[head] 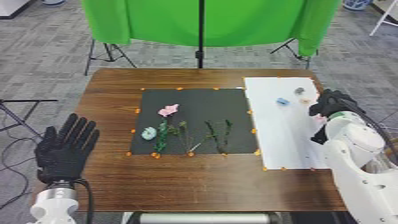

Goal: Arrange flowers

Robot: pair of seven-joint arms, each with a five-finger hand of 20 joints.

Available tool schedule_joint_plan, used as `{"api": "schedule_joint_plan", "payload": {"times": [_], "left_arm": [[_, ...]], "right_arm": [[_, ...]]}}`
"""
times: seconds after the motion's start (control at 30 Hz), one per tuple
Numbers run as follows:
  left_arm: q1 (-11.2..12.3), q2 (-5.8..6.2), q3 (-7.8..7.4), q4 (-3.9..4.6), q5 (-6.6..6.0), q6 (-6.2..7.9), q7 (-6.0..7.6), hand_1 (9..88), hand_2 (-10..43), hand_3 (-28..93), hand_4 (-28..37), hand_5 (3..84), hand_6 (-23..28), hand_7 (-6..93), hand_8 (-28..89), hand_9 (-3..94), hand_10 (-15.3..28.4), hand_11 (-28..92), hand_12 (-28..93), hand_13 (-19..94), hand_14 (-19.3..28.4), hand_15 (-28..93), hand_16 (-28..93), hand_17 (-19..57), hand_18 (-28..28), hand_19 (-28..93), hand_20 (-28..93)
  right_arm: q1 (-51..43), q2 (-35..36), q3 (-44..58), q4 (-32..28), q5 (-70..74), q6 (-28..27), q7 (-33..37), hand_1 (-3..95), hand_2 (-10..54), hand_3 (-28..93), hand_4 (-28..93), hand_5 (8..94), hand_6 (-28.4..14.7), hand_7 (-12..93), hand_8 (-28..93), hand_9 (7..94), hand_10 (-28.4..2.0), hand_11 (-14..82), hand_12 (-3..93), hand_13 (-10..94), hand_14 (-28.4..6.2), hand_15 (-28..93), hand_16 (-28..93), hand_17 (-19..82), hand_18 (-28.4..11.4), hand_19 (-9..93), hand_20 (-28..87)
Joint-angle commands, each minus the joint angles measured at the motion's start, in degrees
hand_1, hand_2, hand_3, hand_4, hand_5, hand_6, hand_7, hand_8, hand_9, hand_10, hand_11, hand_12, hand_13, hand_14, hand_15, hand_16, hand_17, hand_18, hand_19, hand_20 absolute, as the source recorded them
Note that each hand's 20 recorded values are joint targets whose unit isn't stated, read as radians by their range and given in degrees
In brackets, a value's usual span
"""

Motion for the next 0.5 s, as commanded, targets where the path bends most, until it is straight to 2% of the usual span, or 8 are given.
{"api": "schedule_joint_plan", "payload": {"times": [0.03,0.13,0.2,0.23,0.3,0.33,0.4,0.5], "left_arm": [[0.4,-0.64,0.76,0.14,0.24,1.08,-1.11,25.9,17.0,76,-28.3,46.1,9.8,13.5,-9,37.3,15.6,20,9,27,16.2,33,-7,-7.5,13.5,34,11],[0.4,-0.59,0.84,0.19,0.17,1.10,-1.25,25.8,17.1,76,-28.3,46.1,9.8,13.5,-9,37.3,15.6,20,9,27,16.2,33,-7,-7.6,13.6,35,12],[0.5,-0.47,0.84,0.30,-0.05,0.53,-1.16,25.8,17.1,76,-28.3,46.1,9.9,13.5,-9,37.4,15.6,20,9,27,16.2,33,-7,-7.6,13.6,35,12],[0.6,-0.43,0.82,0.19,-0.28,0.68,-1.12,25.8,17.1,76,-28.3,46.2,9.9,13.4,-9,37.3,15.6,20,9,27,16.2,33,-7,-7.6,13.6,35,12],[0.7,-0.52,0.81,0.22,0.25,0.66,-1.20,25.8,17.1,76,-28.3,46.1,9.9,13.4,-9,37.3,15.6,20,9,27,16.1,33,-7,-7.6,13.6,35,12],[0.7,-0.54,0.83,0.20,-0.06,0.63,-1.15,25.8,17.1,76,-28.3,46.1,9.8,13.4,-9,37.3,15.6,20,9,27,16.1,33,-7,-7.6,13.6,35,12],[0.8,-0.56,0.82,0.10,-0.15,0.89,-1.20,25.8,17.0,76,-28.3,46.0,9.8,13.4,-9,37.2,15.6,20,9,27,16.1,33,-7,-7.6,13.6,35,12],[1.0,-0.63,0.92,0.04,-0.16,0.61,-1.07,25.8,17.0,76,-28.3,46.0,9.8,13.4,-9,37.2,15.7,20,9,27,16.1,33,-7,-7.6,13.6,35,12]], "right_arm": [[-1.3,-1.1,-0.3,3.5,-0.2,-3.8,1.3,43.3,-9.5,82,-28,48.4,-5.3,16,-14,42.8,-17.6,11.0,10.8,40,-16.2,25,11,25,-23.2,76,28],[-1.8,-1.4,-0.8,4.4,-1.1,-4.2,0.4,47.2,-9.5,82,-28,51.2,-3.6,17,-14,49.5,-16.4,13.1,11.6,49,-14.3,31,13,28,-23.1,81,30],[-2.3,-1.6,-0.9,4.9,-2.0,-5.1,-0.3,51.2,-9.5,84,-28,55.3,-1.2,18,-14,54.4,-14.1,14.1,12.7,55,-12.2,35,14,29,-23.3,84,31],[-2.5,-1.6,-1.1,5.3,-2.7,-4.8,-0.9,52.6,-9.5,85,-28,57.6,-0.5,19,-15,55.8,-12.9,14.6,13.0,57,-11.4,36,14,29,-23.1,84,31],[-3.1,-1.7,-1.3,6.1,-3.5,-2.8,-1.7,54.7,-9.5,84,-28,61.4,0.4,19,-15,59.3,-12.3,16.2,14.1,59,-10.3,38,17,29,-22.7,86,33],[-3.2,-1.7,-1.7,6.7,-4.0,-1.1,-1.9,56.3,-9.5,80,-28,63.6,0.7,20,-15,61.6,-12.2,17.2,14.7,60,-9.3,37,23,29,-22.7,86,34],[-3.6,-1.8,-2.3,7.8,-4.0,4.9,-1.7,61.0,-9.5,72,-28,67.8,1.4,21,-15,67.7,-12.5,18.6,16.9,64,-7.6,35,30,30,-22.4,87,35],[-4.3,-1.5,-2.6,6.4,-3.0,9.5,-1.5,63.7,-9.5,68,-28,73.3,1.0,24,-6,77.3,-11.6,11.0,28.3,68,-6.8,35,34,31,-22.0,88,37]]}}
